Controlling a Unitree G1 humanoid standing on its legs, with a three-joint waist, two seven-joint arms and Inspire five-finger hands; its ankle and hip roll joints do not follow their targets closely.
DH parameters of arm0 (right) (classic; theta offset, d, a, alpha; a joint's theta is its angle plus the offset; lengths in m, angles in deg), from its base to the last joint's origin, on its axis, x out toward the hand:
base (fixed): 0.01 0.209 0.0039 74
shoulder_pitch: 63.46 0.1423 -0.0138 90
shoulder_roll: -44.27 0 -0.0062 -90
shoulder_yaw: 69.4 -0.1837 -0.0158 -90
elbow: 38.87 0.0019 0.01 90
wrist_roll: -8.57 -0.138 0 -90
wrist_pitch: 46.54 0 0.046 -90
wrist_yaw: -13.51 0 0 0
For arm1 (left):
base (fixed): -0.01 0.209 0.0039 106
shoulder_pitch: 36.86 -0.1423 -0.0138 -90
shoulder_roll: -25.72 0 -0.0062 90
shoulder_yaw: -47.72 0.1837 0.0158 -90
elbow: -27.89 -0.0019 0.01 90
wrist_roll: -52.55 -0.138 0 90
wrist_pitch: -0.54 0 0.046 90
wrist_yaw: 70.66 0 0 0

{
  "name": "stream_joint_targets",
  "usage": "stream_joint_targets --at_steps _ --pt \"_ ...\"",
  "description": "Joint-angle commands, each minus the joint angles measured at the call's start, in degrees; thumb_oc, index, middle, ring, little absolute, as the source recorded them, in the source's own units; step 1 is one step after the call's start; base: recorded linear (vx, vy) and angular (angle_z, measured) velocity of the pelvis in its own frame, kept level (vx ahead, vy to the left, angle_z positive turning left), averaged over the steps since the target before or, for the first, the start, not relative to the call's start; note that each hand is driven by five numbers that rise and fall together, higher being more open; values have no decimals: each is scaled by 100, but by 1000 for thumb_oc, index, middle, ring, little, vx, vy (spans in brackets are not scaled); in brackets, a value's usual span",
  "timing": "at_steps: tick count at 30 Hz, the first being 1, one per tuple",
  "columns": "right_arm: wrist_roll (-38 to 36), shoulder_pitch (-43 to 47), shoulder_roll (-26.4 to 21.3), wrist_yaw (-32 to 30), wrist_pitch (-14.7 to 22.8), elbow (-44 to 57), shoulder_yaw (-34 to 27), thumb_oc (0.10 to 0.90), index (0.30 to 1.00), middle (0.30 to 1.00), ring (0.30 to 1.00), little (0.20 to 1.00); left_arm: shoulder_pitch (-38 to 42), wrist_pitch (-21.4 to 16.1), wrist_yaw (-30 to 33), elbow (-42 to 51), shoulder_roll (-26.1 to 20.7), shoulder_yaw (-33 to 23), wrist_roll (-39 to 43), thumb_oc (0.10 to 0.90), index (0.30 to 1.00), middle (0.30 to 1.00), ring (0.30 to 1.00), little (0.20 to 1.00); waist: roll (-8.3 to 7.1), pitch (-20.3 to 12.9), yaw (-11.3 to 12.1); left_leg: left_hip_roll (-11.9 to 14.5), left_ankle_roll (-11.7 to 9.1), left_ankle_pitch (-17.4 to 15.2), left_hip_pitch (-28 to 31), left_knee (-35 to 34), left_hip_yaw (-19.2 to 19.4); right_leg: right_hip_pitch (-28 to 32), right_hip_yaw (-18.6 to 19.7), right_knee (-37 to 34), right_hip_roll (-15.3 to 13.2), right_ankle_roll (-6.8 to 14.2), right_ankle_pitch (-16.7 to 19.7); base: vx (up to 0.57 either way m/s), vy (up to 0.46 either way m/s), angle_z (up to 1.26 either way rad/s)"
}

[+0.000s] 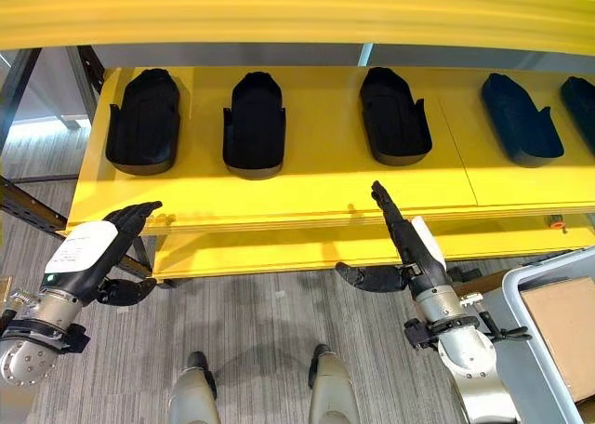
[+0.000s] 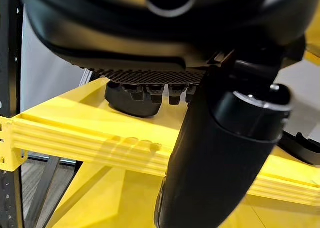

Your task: Move parts from the plastic box to the shelf.

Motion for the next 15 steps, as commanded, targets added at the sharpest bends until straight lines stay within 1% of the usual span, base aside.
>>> stream_joint_targets --at_steps 1,2,4,6,10,11,13,14,15 --pt "-36 480 -198 -282 668 476 -85 900 1000 1000 1000 1000 467 -356 446 479 -441 162 -71 900 1000 1000 1000 1000 -57 -400 -112 70 295 225 73 -143 87 560 208 -511 -67 -10 489 19 -2 5" --pt "-30 485 -189 -293 664 476 -76 900 1000 1000 1000 1000 538 -357 433 455 -444 257 -121 900 1000 1000 1000 1000 -54 -414 -121 73 292 226 106 -171 97 581 207 -534 -57 -5 491 0 0 0" --pt "-77 508 -156 -365 683 453 -21 900 1000 1000 1000 1000 787 -391 412 345 -393 623 -136 900 1000 1000 1000 1000 -53 -434 -165 85 290 237 179 -227 119 627 223 -586 -31 3 497 0 0 0" --pt "-75 506 -142 -372 672 456 10 900 1000 1000 1000 1000 909 -398 415 311 -368 751 -188 900 1000 1000 1000 1000 -50 -439 -167 90 286 249 210 -247 128 650 224 -596 -25 1 501 0 0 0" --pt "-129 539 -107 -425 702 431 146 900 1000 1000 1000 1000 1389 -457 463 29 -261 1319 -277 900 1000 1000 1000 1000 -41 -462 -244 128 277 274 306 -305 160 691 265 -626 17 -7 498 7 -20 -5" --pt "-146 523 -99 -445 700 447 183 900 1000 1000 1000 1000 1599 -438 416 -26 -226 1542 -360 900 1000 1000 1000 1000 -31 -478 -294 153 268 292 354 -356 183 696 284 -655 36 -6 501 7 -35 -6" --pt "-144 506 -103 -449 706 464 198 900 1000 1000 1000 1000 1756 -435 459 -191 -165 1685 -387 900 1000 1000 1000 1000 -21 -483 -302 160 262 312 382 -399 199 704 296 -676 52 -10 502 0 0 0" --pt "-145 497 -113 -460 694 465 223 900 1000 1000 1000 1000 1970 -393 457 -340 -100 1881 -472 900 1000 1000 1000 1000 -8 -504 -350 177 258 329 421 -436 229 708 301 -696 72 -10 508 4 -21 -6" --pt "-143 495 -115 -462 692 465 214 900 1000 1000 1000 1000 2002 -393 470 -368 -92 1908 -482 900 1000 1000 1000 1000 -2 -502 -340 178 257 332 426 -444 233 709 302 -700 73 -11 510 5 -31 -12"
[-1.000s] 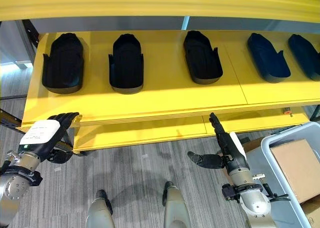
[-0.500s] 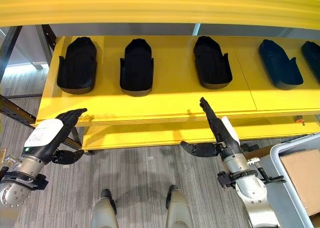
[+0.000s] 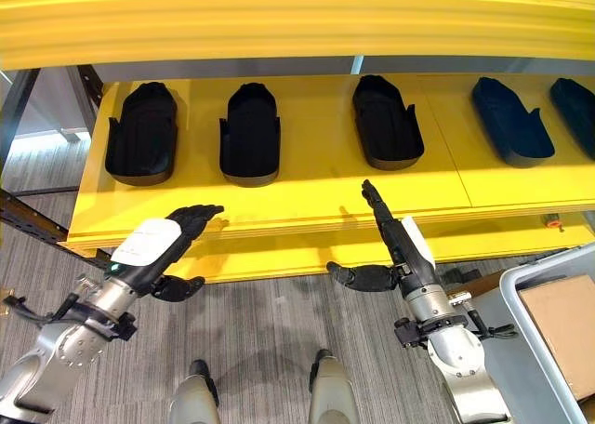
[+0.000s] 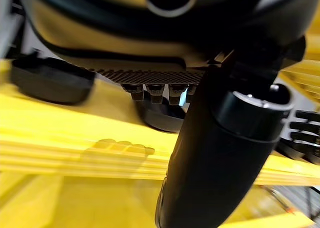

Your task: Move parts from the plastic box to the shelf.

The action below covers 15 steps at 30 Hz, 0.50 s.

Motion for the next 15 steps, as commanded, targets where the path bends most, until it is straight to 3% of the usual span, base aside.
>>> stream_joint_targets --at_steps 1,8,15 --pt "-145 487 -124 -274 616 453 -114 900 1000 1000 1000 1000 663 -244 440 -3 -46 116 -207 900 1000 1000 1000 1000 -33 -491 -178 185 291 290 89 -283 101 477 233 -582 53 -29 486 4 -17 -16" --pt "-150 491 -139 -343 655 456 -39 900 1000 1000 1000 1000 1486 -121 664 -881 274 767 -414 900 1000 1000 1000 1000 46 -497 -317 251 292 342 197 -430 262 372 371 -635 137 -40 529 -6 -20 -16" --pt "-124 484 -142 -420 666 470 -66 900 1000 1000 1000 1000 1902 65 769 -1392 504 911 -406 900 1000 1000 1000 1000 108 -462 -409 309 288 385 237 -493 433 168 492 -632 208 -50 582 -12 -16 -15"
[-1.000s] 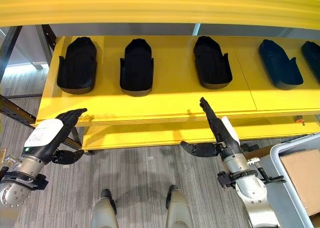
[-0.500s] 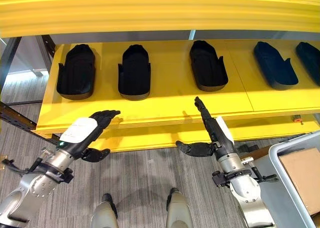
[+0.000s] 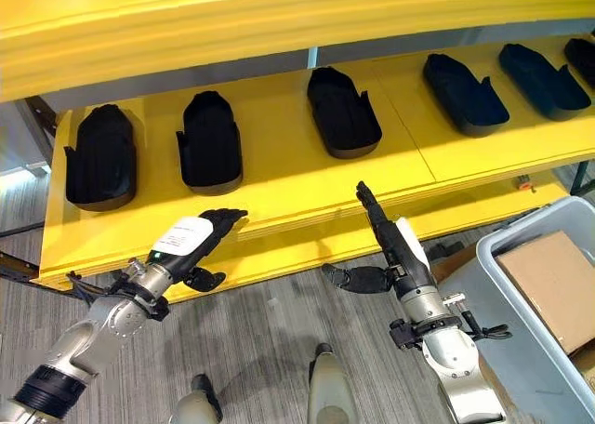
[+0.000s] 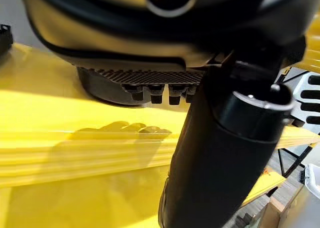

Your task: Move parts from the plastic box to the shelf.

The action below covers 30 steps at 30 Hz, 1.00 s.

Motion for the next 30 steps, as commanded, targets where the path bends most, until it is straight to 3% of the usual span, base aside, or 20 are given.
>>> stream_joint_targets --at_steps 1,21,30 --pt "-124 480 -137 -240 639 480 -201 900 1000 1000 1000 1000 673 -100 522 72 21 -45 4 900 1000 1000 1000 1000 -48 -364 -56 207 301 343 12 -285 -54 346 128 -418 41 -32 384 -14 -9 -17" --pt "-128 116 -88 -212 596 482 -414 900 1000 1000 1000 1000 1019 375 862 -900 67 -414 -136 900 1000 1000 1000 1000 -49 -305 -135 238 250 336 -169 -199 46 6 182 -257 35 -50 390 -4 -6 -6" --pt "-209 70 -110 -187 609 514 -466 900 1000 1000 1000 1000 1387 470 931 -1271 -11 -292 -175 900 1000 1000 1000 1000 -53 -287 -179 266 237 321 -314 -101 14 -111 172 -189 55 -59 383 0 0 0"
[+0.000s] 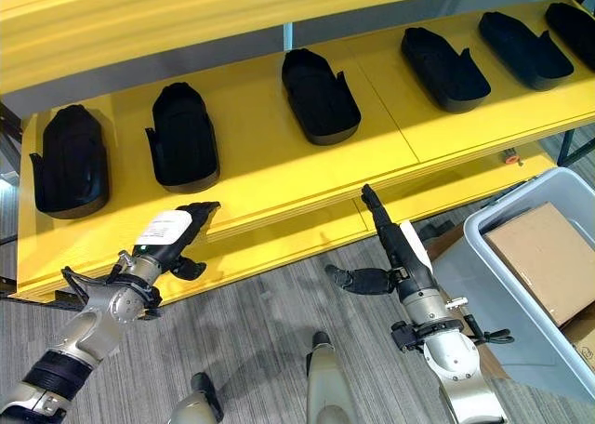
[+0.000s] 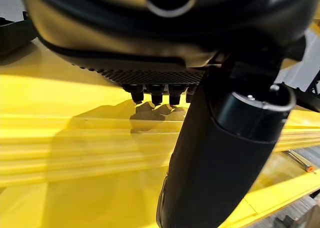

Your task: Move parts from the plastic box to the shelf.

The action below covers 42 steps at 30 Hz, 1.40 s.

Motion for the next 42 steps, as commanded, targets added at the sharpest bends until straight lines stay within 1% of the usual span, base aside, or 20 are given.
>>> stream_joint_targets --at_steps 1,14,30,39,42 --pt "-205 139 -105 -136 610 537 -427 900 1000 1000 1000 1000 838 -28 569 -131 -35 -219 -145 900 1000 1000 1000 1000 -89 -255 -75 191 275 231 -198 51 -232 327 -40 -285 -69 -12 329 0 0 0" --pt "-216 -34 -98 -126 625 517 -502 900 1000 1000 1000 1000 1254 89 640 -642 -35 -133 14 900 1000 1000 1000 1000 -136 -224 -125 224 267 195 -316 175 -252 231 -20 -209 -51 -25 326 0 0 0" --pt "-234 -232 -113 -112 657 535 -539 900 1000 1000 1000 1000 1494 171 702 -1039 -21 -51 94 900 1000 1000 1000 1000 -158 -211 -161 242 256 170 -463 308 -297 89 -35 -51 -44 -50 305 0 0 0" --pt "-225 -272 -110 -129 672 495 -548 900 1000 1000 1000 1000 1438 145 726 -912 0 -82 122 900 1000 1000 1000 1000 -163 -198 -148 243 247 165 -504 336 -318 77 -41 -41 -40 -59 299 0 0 0" --pt "-242 -262 -79 -133 671 499 -566 900 1000 1000 1000 1000 1300 66 679 -621 -1 -145 174 900 1000 1000 1000 1000 -153 -183 -122 234 247 167 -516 343 -331 81 -56 -35 -42 -67 297 0 0 0"
